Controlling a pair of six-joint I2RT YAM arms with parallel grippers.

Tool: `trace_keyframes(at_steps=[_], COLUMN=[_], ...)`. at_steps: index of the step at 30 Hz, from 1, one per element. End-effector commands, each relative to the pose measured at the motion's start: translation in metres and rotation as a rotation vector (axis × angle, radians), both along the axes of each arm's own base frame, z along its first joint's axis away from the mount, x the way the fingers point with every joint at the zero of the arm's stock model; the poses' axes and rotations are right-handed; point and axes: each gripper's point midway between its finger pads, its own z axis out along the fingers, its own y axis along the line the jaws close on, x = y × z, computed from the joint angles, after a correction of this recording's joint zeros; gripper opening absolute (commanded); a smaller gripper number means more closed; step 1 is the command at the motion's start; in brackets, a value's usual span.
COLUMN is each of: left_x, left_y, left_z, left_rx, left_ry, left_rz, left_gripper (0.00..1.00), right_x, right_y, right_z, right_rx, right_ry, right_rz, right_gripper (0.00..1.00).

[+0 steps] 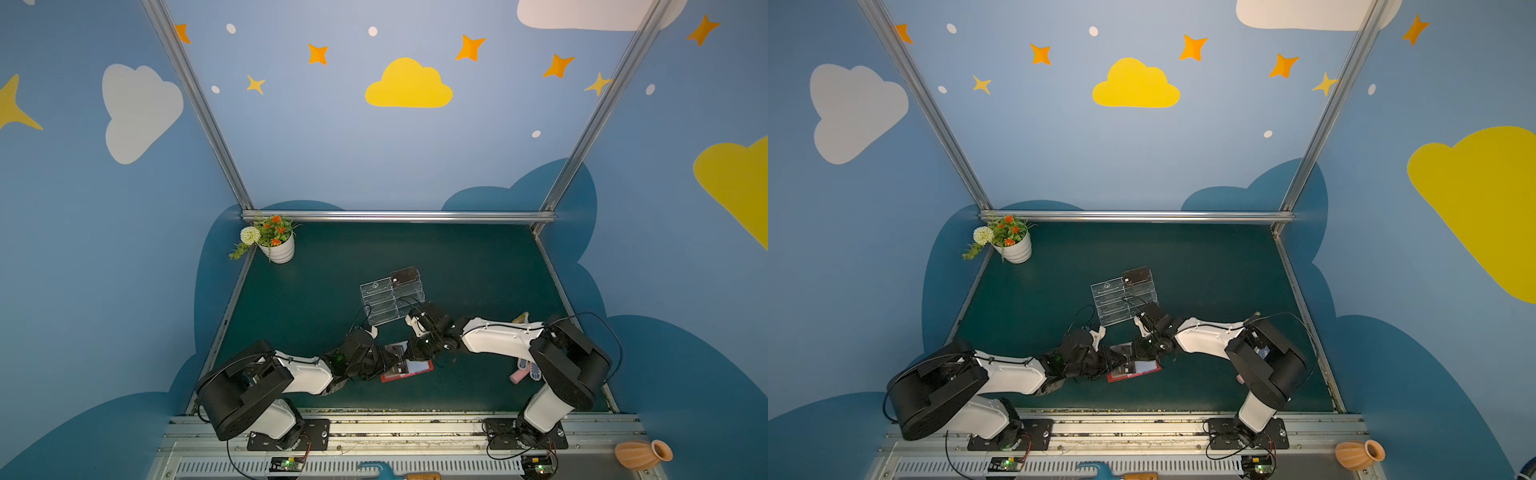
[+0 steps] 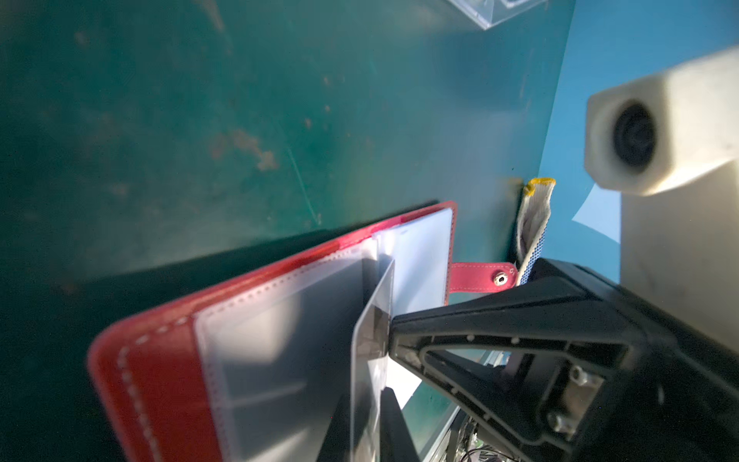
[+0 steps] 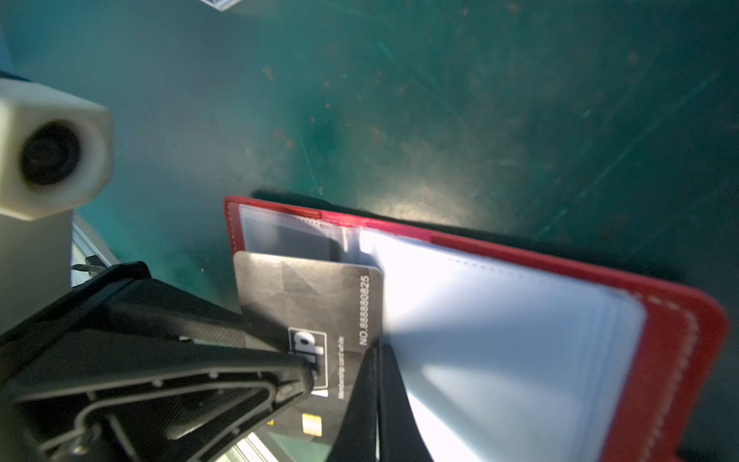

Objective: Take the credit cards out of the card holder
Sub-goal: Take out the credit card from the card slot.

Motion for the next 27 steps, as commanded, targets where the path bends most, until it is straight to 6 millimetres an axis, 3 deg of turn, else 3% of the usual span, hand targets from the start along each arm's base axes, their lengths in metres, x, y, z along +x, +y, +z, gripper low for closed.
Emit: trace_keyframes(at_steps=[1, 9, 20, 24, 27], left_x=[0.003, 0.003, 0.015, 0.022, 0.029], left_y=[-0.003, 0.003, 0.014, 0.023, 0.027], left_z=[0.002, 0.007, 0.037, 0.048, 0.062], left_rx=[-0.008, 0.000, -0.001, 0.006, 0.018], left_ry=[-0.009, -0.033, -0.105, -0.143, -0.176], left_rz=[-0.003, -0.001, -0.012, -0.023, -0.068], left_gripper=[0.06, 0.04, 0.04, 0.04, 0.04], right_x=[-0.006, -0.002, 0.008, 0.009, 0.008], right_y=[-0.004, -0.008, -0.017, -0.029, -0.037], right_z=[-0.008, 0.008, 0.066, 0.074, 0.081], right_rx=[-0.021, -0.013, 0.033, 0.023, 0.028], right_ry=[0.017, -0.026, -0.148, -0.182, -0.219], right_rz=[0.003, -0.002, -0.011, -0.016, -0.011], right_gripper=[0.02, 0.06, 0.23, 0.38, 0.65])
